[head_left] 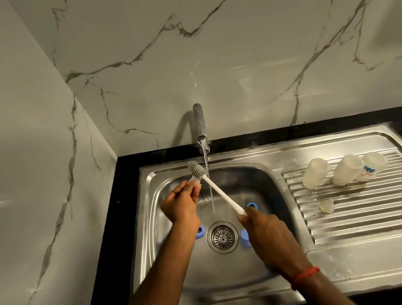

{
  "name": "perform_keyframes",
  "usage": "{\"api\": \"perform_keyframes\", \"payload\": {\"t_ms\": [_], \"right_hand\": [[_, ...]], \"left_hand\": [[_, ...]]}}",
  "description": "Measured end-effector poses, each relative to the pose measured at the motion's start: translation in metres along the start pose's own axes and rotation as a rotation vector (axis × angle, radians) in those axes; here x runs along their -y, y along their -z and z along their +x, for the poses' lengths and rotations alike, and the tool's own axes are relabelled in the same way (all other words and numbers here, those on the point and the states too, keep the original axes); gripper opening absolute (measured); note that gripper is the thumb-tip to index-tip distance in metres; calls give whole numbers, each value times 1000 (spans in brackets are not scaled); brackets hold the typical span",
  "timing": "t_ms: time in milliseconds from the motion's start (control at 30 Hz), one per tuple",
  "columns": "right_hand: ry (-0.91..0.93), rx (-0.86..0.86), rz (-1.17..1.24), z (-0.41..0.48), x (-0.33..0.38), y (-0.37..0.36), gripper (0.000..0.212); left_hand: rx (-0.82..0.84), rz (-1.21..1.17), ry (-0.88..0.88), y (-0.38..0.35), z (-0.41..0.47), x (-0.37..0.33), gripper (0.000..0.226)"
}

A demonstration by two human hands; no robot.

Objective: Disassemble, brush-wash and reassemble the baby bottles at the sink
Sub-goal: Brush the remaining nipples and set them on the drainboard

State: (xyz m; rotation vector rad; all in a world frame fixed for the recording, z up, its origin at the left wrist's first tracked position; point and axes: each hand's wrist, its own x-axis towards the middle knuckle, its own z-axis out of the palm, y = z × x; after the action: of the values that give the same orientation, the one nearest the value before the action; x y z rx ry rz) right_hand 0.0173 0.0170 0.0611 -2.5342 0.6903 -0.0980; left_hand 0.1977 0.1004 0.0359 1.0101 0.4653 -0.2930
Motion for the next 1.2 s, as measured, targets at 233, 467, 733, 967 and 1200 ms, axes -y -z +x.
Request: {"api": "perform_keyframes", "payload": {"t_ms": [233,467,733,967,1200], "right_hand": [[-70,77,116,-7,-3,3,35],[-54,54,217,-5,-11,-2,32],[-37,82,187,-6,-13,-2,33],[3,26,131,4,-9,-3,33],[-10,81,135,-18,-19,0,32]], "left_hand": [[39,-50,111,5,-1,-5,12],[82,-89,169,3,-2,-9,13],[130,-69,326,10,-3,-6,22],[197,-80,359,3,-8,-11,13],[184,0,315,12,-7,-12,13]]}}
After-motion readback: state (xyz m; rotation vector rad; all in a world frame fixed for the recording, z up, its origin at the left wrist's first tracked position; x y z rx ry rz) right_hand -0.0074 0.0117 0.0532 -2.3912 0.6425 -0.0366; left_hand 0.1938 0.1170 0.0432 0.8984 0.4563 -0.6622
